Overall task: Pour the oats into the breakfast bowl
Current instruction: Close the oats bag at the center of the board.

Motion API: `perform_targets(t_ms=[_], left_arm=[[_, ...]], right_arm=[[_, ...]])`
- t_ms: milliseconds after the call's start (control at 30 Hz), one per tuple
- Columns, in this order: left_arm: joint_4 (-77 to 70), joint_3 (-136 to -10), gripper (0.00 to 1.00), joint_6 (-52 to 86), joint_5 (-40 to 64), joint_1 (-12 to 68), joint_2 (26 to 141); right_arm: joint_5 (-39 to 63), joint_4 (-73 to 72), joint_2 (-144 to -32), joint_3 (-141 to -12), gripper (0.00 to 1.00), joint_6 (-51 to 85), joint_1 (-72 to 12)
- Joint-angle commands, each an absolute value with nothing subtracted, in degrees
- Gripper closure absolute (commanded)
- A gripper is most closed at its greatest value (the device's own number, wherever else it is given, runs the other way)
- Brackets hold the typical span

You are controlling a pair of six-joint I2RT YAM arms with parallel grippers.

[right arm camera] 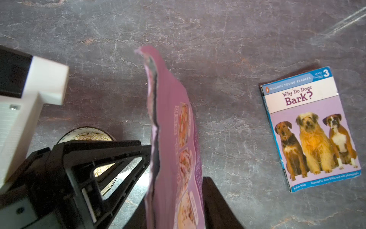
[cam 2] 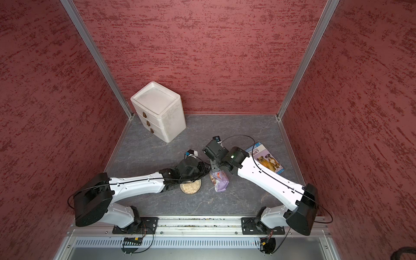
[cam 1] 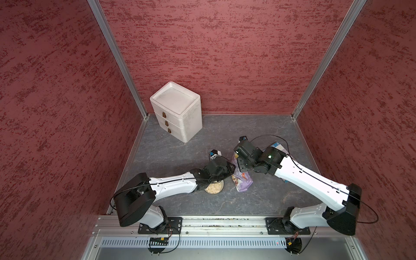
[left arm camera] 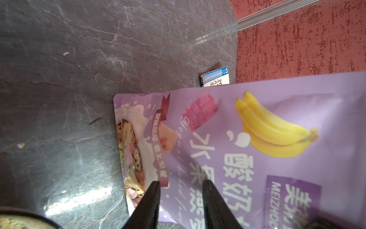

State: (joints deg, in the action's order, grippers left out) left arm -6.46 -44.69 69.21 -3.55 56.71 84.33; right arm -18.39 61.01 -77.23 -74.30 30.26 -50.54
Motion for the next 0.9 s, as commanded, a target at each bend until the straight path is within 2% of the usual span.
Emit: perform_targets(t_ms=[0,33,200,433,500,667,833,867], left_arm=[[-6.5,-46.2,0.61,69.1,-3.7,57.1,84.7],[-6.5,-46.3,0.61,69.1,-3.7,57.1,84.6],[-6.3,-46.6,0.61,69.0,-3.6,57.0,84.9],[-5.8,-47.0,0.61,69.1,-3.5,57.1,85.1],[-6.2,-46.9,0.61,69.1,-3.6,57.1,85.2],[-6.5,-46.9,0.61,69.1,-3.4,57.1,85.4],[-6.4,-47.0,0.61,69.2,-3.4,57.1,85.4],[-6.4,-47.0,0.61,69.2,-3.3,57.1,85.4]], right_arm=[[-16.8,62.2,-74.3,-72.7,0.64,32.0,-50.9],[-16.1,61.8,-74.0,-72.2,0.67,32.1,-50.9],[-14.4,61.7,-74.8,-72.0,1.0,32.5,-51.6],[-17.4,62.4,-73.1,-72.2,1.0,34.0,-53.1],[-17.0,63.3,-72.7,-72.1,0.86,34.5,-53.1],[-15.6,64.1,-71.2,-69.2,0.7,36.0,-53.2],[-14.4,63.9,-69.9,-67.8,0.77,36.5,-53.4],[-14.1,63.9,-69.9,-67.9,0.88,36.6,-53.5]])
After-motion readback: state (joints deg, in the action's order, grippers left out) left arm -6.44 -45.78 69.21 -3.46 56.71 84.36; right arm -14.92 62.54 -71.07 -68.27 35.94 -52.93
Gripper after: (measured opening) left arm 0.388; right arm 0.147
